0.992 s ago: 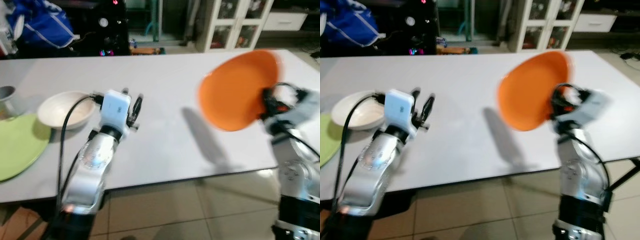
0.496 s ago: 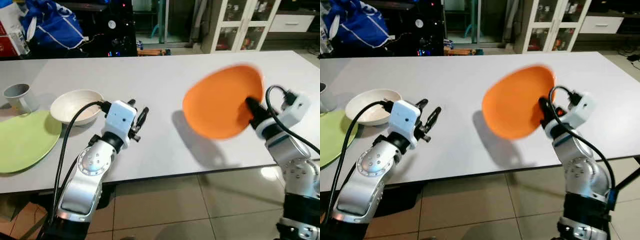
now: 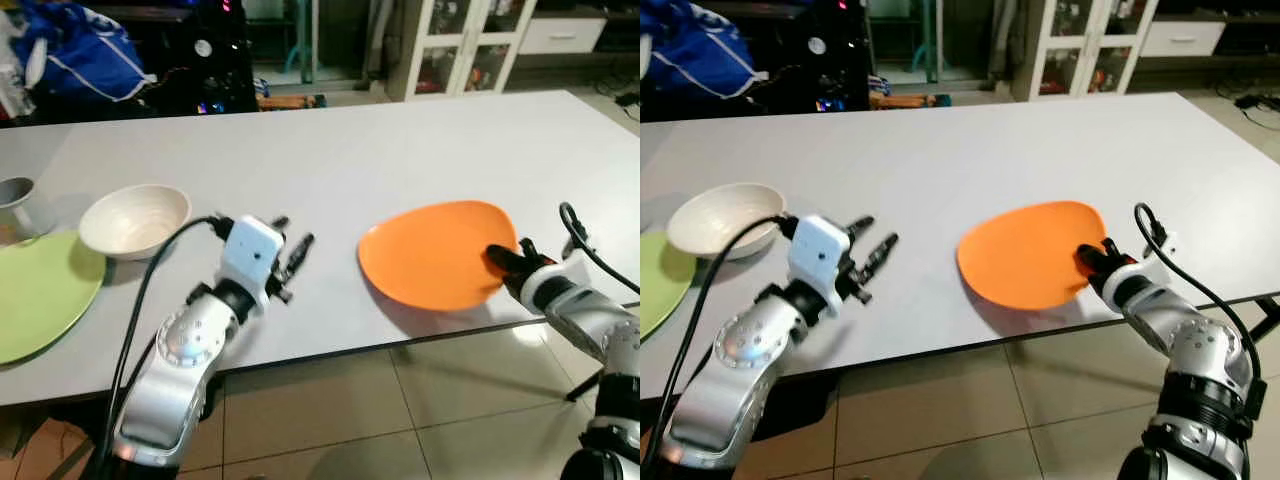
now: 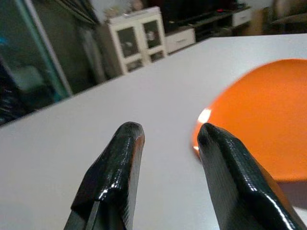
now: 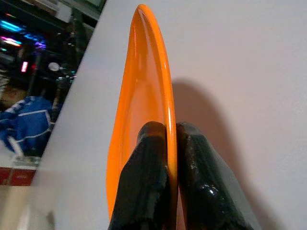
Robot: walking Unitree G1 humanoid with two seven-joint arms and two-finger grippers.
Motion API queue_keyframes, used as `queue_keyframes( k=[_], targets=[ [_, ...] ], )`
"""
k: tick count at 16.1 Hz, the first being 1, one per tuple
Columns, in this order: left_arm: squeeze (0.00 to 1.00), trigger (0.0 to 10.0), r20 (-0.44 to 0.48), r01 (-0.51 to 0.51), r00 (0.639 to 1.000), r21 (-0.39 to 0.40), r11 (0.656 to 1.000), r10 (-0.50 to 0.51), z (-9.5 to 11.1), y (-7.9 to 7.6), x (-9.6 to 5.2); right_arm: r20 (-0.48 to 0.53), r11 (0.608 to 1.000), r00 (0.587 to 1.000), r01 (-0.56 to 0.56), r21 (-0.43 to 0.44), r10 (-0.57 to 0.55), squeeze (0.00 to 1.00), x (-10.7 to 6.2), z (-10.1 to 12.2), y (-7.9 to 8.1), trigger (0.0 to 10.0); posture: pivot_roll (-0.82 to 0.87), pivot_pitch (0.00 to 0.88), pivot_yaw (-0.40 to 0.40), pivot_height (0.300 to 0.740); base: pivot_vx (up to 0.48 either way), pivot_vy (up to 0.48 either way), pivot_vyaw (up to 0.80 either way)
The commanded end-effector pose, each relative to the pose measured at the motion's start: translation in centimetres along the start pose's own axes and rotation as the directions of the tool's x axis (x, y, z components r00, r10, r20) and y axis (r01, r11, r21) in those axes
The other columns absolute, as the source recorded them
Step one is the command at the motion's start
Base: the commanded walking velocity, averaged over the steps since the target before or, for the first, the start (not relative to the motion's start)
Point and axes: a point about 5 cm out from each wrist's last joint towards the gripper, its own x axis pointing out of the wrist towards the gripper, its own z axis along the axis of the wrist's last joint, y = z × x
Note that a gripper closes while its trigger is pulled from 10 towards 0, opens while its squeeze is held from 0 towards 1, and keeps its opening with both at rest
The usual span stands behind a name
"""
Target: Setting the table
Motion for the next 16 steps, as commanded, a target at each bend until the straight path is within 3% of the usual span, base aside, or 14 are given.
queue_keyframes(
  k=[1,3,6,10,15,16],
  targets=[
    [0.00,10.0,-0.009,0.051,0.999,-0.019,0.998,-0.052,0.1,-0.5,-0.2,0.019,0.995,0.996,-0.092,0.030,0.092,0.00,0.3,0.7,1.8,10.0,-0.05,0.037,0.003,0.740,0.000,0.000,0.00],
    [0.00,10.0,-0.059,0.127,0.990,-0.080,0.989,-0.132,-0.6,-1.4,-1.1,-0.030,0.993,0.993,-0.114,0.021,0.115,0.00,1.3,-0.2,2.8,10.0,-0.04,0.045,0.000,0.740,0.000,0.000,0.00],
    [0.00,10.0,-0.080,0.118,0.989,-0.094,0.989,-0.126,-0.7,-1.3,-1.4,-0.088,0.990,0.987,-0.137,-0.028,0.134,0.00,2.0,-1.5,3.8,10.0,-0.03,0.052,-0.009,0.740,0.000,0.000,0.00],
    [0.00,10.0,-0.098,0.105,0.989,-0.092,0.990,-0.114,-0.5,-1.0,-1.6,-0.130,0.986,0.985,-0.127,-0.105,0.113,0.00,2.2,-2.1,3.9,10.0,-0.03,0.051,-0.014,0.740,0.000,0.000,0.00],
    [0.00,10.0,-0.110,0.108,0.987,-0.092,0.990,-0.118,-0.6,-1.0,-1.6,-0.162,0.983,0.983,-0.114,-0.142,0.091,0.00,2.2,-2.3,3.7,10.0,-0.03,0.046,-0.012,0.740,0.000,0.000,0.00],
    [0.00,10.0,-0.113,0.101,0.987,-0.087,0.991,-0.111,-0.5,-0.9,-1.6,-0.174,0.983,0.981,-0.114,-0.144,0.088,0.12,2.3,-2.5,3.6,10.0,-0.03,0.045,-0.012,0.740,0.000,0.000,0.00]
  ],
)
